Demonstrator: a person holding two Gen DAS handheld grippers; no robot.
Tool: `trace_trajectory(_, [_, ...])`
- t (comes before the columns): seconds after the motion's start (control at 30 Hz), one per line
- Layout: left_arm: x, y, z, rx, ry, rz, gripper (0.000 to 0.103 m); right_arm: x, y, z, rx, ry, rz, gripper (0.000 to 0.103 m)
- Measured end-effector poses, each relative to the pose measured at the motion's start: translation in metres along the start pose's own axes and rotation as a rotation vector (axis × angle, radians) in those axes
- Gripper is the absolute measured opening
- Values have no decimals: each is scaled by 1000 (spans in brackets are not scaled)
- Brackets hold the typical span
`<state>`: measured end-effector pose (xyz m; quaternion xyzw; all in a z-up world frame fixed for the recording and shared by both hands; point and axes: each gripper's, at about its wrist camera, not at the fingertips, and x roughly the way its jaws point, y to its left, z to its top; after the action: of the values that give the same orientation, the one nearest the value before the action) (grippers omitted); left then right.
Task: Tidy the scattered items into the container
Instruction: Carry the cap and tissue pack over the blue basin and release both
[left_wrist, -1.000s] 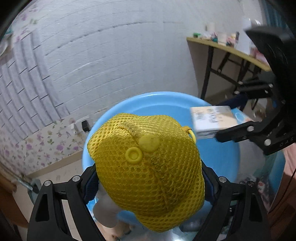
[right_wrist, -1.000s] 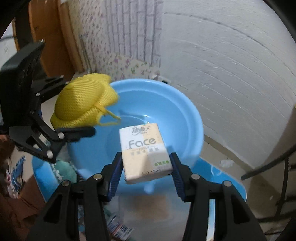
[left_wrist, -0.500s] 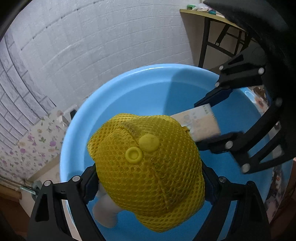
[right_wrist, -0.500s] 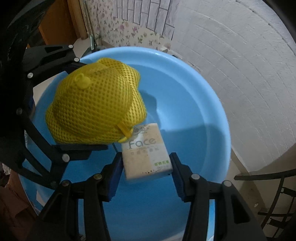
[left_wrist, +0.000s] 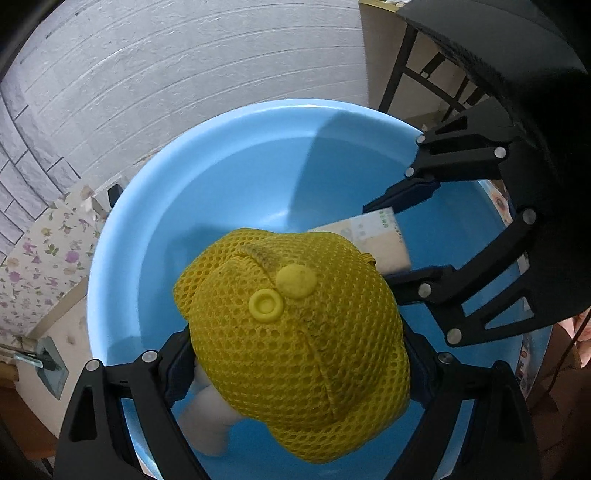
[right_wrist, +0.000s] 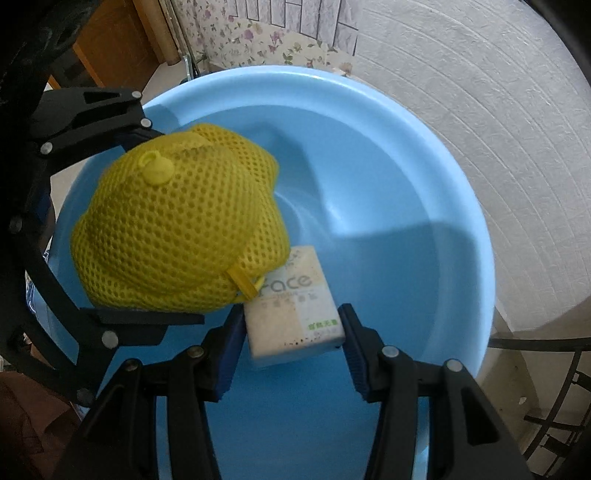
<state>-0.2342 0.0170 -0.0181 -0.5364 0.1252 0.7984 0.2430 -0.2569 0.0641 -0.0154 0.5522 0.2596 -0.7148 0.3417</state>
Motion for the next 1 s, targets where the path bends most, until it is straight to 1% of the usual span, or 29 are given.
trace_trajectory(0.1, [0, -6, -2, 36, -1, 18, 91, -1, 3, -5, 3, -3, -3, 49])
trace_trajectory(0.2, [0, -11, -3, 61, 1, 32, 92, -1, 5, -2, 0, -2, -7, 49])
trace_trajectory(0.4, [-1, -16, -6, 74, 19, 24, 95, -4, 6, -9, -8, 6, 0, 49])
trace_trajectory(0.43, [-2, -14, -12, 76, 20, 24, 95, -5, 6, -10, -12, 8, 3, 49])
trace_trajectory(0.6, [-2, -15, -13, 79, 25, 26, 95, -10, 13, -17, -28, 16, 1, 49])
trace_trajectory(0.7, [-4, -16, -14, 80, 15, 21, 95, -12, 17, -22, -35, 16, -12, 49])
trace_trajectory(0.73, [-4, -16, -14, 82, 14, 24, 95, -13, 18, -23, -35, 17, -16, 49])
trace_trajectory(0.77, [-5, -16, -15, 85, 17, 30, 95, -10, 13, -17, -33, 17, -16, 49])
trace_trajectory(0.83, [-6, -17, -19, 92, 9, 36, 95, -14, 14, -21, -31, 16, -16, 49])
trace_trajectory(0.9, [-11, -24, -22, 86, -1, 24, 95, -18, 15, -23, -31, 13, -19, 48])
trace_trajectory(0.97, [-15, -23, -25, 77, -18, 4, 95, -23, 14, -25, -30, 7, -23, 48])
trace_trajectory(1.0, [-15, -21, -26, 79, -25, 1, 95, -21, 9, -21, -27, 6, -22, 48])
